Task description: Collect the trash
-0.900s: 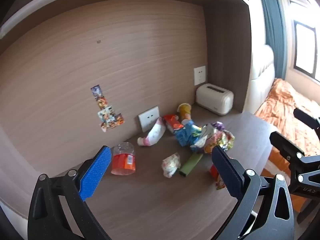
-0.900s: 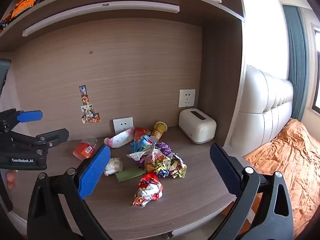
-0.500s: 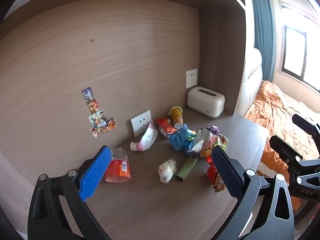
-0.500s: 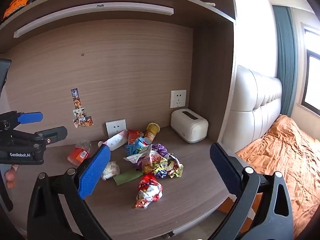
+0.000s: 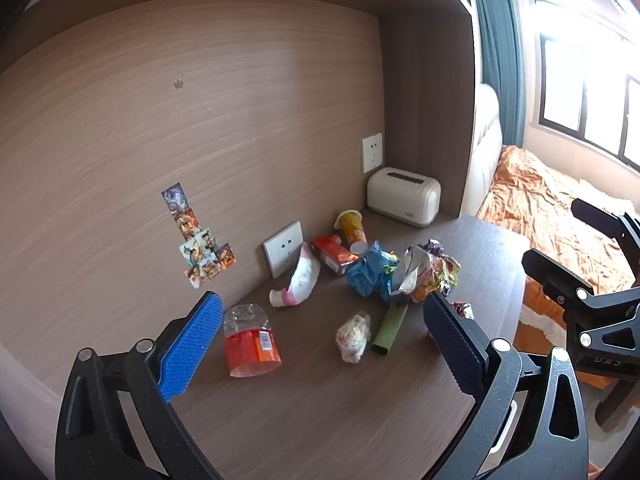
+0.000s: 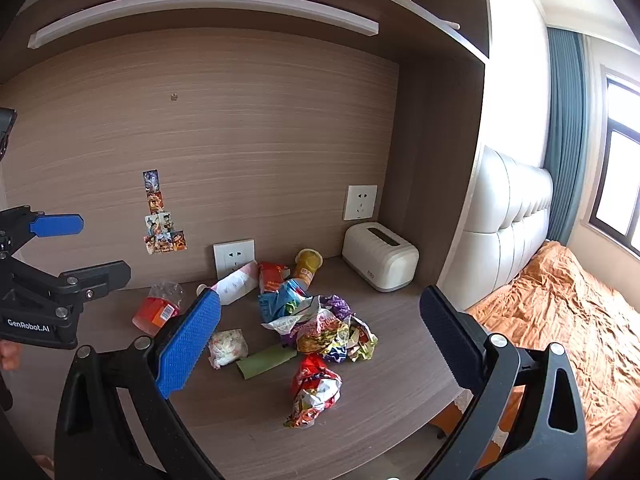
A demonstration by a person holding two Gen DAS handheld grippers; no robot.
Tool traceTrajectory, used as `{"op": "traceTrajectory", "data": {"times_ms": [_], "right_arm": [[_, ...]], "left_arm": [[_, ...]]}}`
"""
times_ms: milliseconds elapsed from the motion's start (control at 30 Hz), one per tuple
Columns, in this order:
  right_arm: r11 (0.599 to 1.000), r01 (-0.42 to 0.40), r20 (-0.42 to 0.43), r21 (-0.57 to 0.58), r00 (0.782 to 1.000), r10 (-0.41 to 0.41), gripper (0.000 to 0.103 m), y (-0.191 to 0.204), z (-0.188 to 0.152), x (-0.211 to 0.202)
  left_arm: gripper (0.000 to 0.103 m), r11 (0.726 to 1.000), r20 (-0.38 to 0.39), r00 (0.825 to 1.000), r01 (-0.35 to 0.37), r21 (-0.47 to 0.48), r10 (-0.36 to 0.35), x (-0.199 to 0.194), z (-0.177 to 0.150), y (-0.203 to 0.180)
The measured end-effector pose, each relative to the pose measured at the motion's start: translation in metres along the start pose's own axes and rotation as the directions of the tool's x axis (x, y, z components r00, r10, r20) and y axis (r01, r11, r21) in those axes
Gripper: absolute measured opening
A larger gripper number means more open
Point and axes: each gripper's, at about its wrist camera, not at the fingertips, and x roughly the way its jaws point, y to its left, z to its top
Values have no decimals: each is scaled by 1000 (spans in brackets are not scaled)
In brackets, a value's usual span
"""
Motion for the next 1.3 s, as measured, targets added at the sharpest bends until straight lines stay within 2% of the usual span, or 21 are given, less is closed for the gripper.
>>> {"op": "traceTrajectory", "data": {"times_ms": [500, 1300], "right_arm": [[1000, 8, -18, 16, 1000, -8, 100, 7, 3, 4], [1000, 2, -24, 11, 1000, -2, 100, 10, 3, 10]], "left_arm": [[98, 999, -3, 999, 36, 2, -36, 1, -2, 5], [98, 999, -13, 999, 39, 0, -39, 7, -2, 6]]}}
